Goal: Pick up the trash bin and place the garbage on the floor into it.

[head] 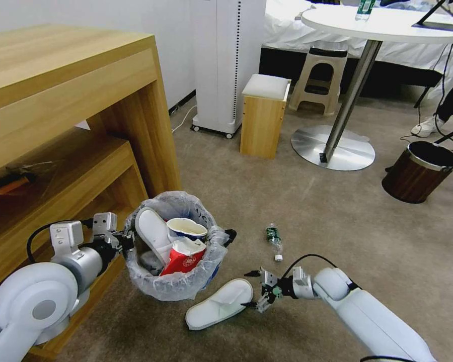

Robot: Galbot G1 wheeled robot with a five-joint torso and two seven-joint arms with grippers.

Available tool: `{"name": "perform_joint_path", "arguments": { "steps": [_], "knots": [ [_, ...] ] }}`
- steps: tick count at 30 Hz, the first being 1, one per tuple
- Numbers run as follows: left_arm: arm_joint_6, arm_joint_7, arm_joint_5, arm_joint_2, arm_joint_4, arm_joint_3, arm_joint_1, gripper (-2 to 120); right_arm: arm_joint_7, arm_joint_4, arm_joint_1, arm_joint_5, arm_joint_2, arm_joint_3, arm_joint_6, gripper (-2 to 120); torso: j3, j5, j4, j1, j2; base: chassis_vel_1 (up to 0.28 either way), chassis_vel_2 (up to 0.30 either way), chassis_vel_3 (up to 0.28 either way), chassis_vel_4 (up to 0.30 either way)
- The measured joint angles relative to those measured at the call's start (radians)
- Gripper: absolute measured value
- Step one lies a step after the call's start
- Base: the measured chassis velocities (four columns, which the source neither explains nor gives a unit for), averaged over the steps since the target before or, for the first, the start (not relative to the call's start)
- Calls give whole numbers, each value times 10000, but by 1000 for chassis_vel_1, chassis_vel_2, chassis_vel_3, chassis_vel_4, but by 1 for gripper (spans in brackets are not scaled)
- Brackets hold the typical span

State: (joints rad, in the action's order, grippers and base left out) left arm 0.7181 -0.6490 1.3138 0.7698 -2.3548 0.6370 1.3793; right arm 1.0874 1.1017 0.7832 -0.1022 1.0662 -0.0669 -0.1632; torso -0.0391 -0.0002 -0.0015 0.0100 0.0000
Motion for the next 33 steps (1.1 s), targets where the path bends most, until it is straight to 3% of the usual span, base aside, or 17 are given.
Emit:
{"name": "perform_joint_path", "arguments": {
  "steps": [6, 14, 33],
  "knots": [
    [0, 0, 18, -35, -45, 32, 19, 0, 582, -1133, -692, 293, 875, 33, -236, 100, 0, 2, 1, 0, 0, 0, 0, 0, 0],
    [0, 1, 22, -9, -5, 41, -5, 0, 550, -1866, -1030, 839, 1646, 38, -570, 100, -1, 1, 0, 0, -1, 0, 0, 0, 0],
    [-7, 45, 24, -10, 88, 45, -93, 0, 668, -2614, -1116, 2416, 2114, 23, -940, 100, 0, 2, 0, 0, -1, 0, 0, 0, 0]
  ]
}}
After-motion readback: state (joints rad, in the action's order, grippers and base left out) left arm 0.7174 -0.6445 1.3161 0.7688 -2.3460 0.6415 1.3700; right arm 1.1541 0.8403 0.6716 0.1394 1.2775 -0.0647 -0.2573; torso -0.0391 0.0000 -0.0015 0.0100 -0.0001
